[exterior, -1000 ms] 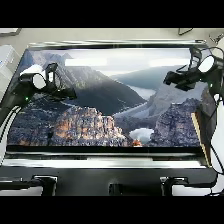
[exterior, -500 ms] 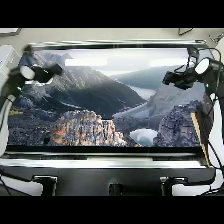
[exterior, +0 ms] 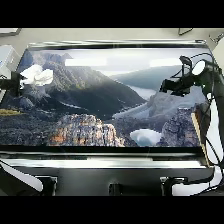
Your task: Fold the clothes and pants, and hang the long-sleeved shirts on hangers.
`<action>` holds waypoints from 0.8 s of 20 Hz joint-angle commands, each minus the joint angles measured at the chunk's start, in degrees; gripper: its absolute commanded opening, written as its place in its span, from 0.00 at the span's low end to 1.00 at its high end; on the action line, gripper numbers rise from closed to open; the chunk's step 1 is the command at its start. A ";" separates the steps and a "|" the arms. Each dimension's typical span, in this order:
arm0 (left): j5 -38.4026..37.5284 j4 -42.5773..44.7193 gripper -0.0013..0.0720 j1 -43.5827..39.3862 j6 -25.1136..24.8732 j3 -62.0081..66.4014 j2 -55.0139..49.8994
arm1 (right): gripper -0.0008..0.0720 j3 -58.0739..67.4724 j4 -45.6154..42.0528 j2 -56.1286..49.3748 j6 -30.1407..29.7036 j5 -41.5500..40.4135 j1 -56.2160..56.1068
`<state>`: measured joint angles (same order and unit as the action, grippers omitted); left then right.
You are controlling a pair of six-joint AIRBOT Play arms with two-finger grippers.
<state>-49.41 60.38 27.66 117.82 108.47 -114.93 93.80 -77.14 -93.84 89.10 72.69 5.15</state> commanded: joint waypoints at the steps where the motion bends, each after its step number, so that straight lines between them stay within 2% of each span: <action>1: 10.03 -10.56 0.99 0.44 -6.01 0.24 -5.38 | 0.96 -0.02 1.07 -0.09 0.00 4.57 -0.07; 4: 23.30 -26.01 0.99 -1.79 -19.23 0.26 -8.50 | 0.96 0.00 5.09 -0.09 0.02 11.78 -0.11; 5: 26.86 -28.46 0.98 -2.49 -22.12 0.26 -8.94 | 0.96 0.00 7.30 0.00 0.07 14.53 -0.11; 7: 31.21 -28.92 0.97 -3.67 -23.82 0.26 -9.42 | 0.97 0.00 12.72 0.72 1.81 20.24 -0.13; 8: 31.47 -28.92 0.76 -4.02 -22.67 0.26 -9.46 | 0.97 0.00 15.61 1.51 2.71 22.82 -0.13; 9: 30.25 -28.96 0.24 -4.28 -22.67 0.26 -9.38 | 0.98 0.00 17.66 2.64 3.06 24.50 -0.13; 10: 27.06 -29.05 0.05 -4.33 -22.73 0.48 -8.98 | 0.98 0.00 17.97 4.09 3.02 24.98 -0.11; 11: 23.98 -29.14 0.05 -4.55 -22.95 0.76 -8.15 | 0.98 0.02 17.14 5.86 2.54 24.48 -0.11; 12: 22.67 -29.14 0.05 -5.18 -25.62 0.98 -6.38 | 0.98 0.04 15.17 7.61 1.57 23.37 -0.11; 13: 22.77 -29.11 0.05 -6.12 -31.52 0.98 -3.61 | 0.98 0.04 11.93 9.55 0.39 21.27 -0.11; 15: 22.93 -29.07 0.05 -8.70 -48.87 0.98 4.74 | 0.98 0.04 4.98 13.27 -0.46 15.61 -0.11; 16: 21.68 -29.05 0.05 -10.19 -54.88 0.96 9.81 | 0.98 0.04 2.23 14.97 -0.46 12.48 -0.11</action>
<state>-25.91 31.97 20.38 81.56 109.30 -114.26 93.80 -67.61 -83.48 89.86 91.37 5.06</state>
